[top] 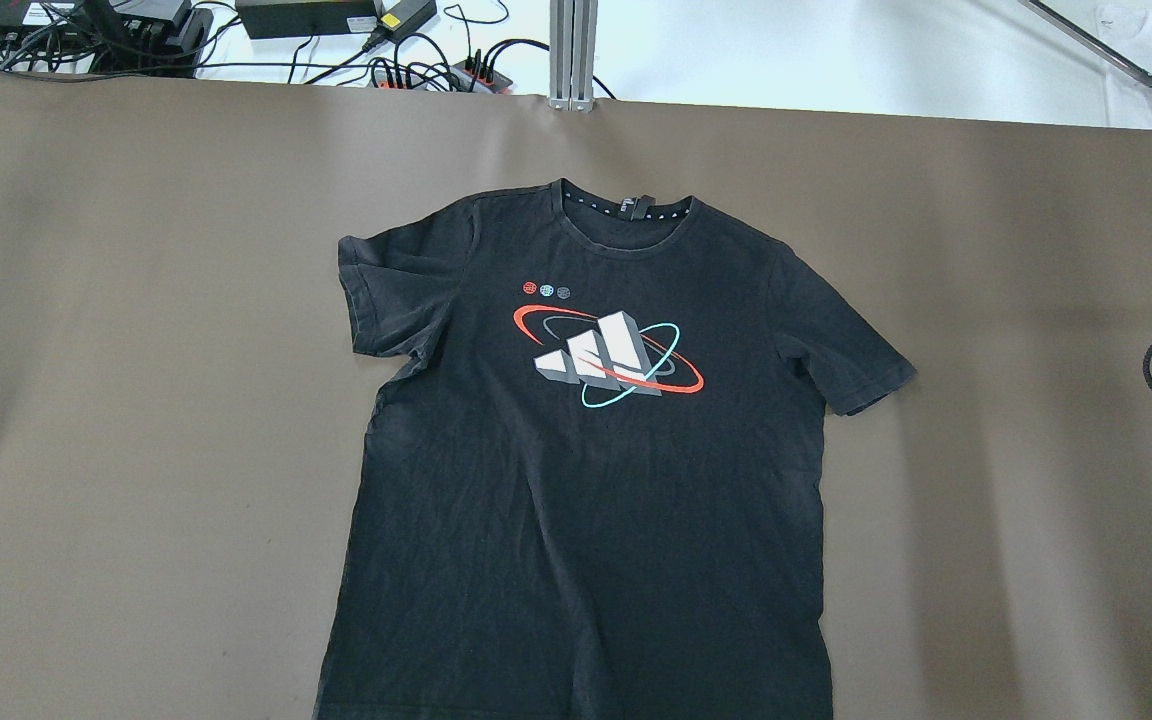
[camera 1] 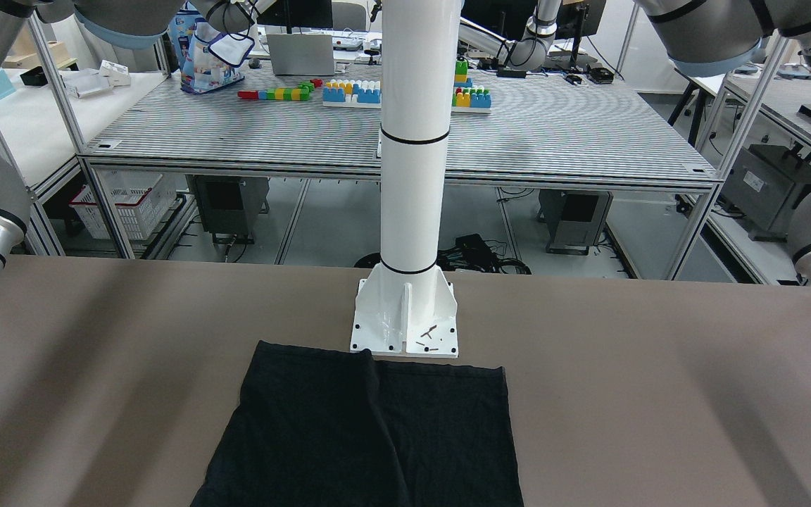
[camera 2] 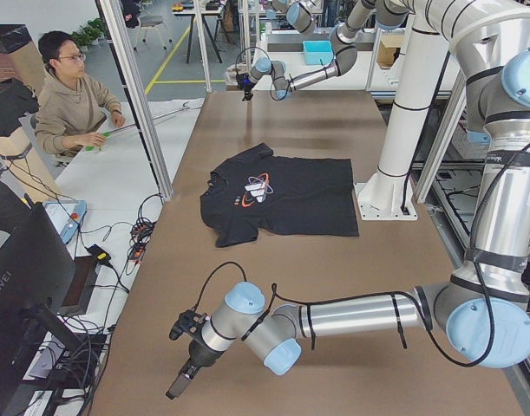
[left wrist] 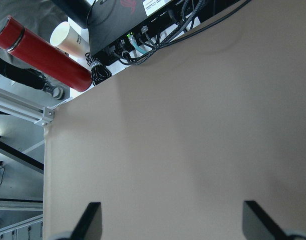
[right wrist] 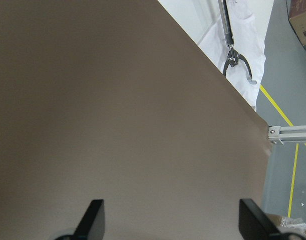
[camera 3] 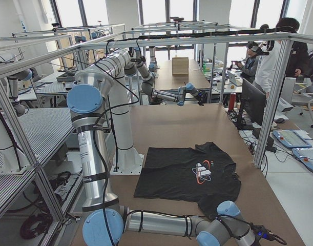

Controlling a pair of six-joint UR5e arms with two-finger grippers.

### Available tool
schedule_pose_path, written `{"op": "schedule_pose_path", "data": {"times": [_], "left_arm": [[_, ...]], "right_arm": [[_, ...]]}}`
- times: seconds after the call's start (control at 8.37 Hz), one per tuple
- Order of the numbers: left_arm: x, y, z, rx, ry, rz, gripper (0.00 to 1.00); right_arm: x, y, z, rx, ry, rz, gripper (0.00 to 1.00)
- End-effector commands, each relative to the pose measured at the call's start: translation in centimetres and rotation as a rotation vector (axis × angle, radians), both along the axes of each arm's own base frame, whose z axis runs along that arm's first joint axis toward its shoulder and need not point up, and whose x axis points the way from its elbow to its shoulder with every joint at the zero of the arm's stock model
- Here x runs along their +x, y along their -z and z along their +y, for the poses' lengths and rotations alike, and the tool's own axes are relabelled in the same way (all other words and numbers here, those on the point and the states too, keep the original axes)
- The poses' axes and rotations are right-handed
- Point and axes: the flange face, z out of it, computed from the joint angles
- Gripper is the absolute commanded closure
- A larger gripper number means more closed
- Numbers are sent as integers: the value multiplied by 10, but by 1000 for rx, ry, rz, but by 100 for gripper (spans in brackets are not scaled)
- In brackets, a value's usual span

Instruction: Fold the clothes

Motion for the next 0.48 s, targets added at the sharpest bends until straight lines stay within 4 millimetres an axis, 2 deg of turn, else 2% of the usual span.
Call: {"op": "schedule_pose_path", "data": {"times": [0.0,0.12,0.36], "left_arm": [[-5,-4,2,3,28,-41,0],[-4,0,-1,7,34,-33,0],[-5,-9,1,-9,32,-44,0]], "right_arm": [[0,0,0,0,0,0,6],[0,0,0,0,0,0,6],[0,0,0,0,-1,0,6]]}}
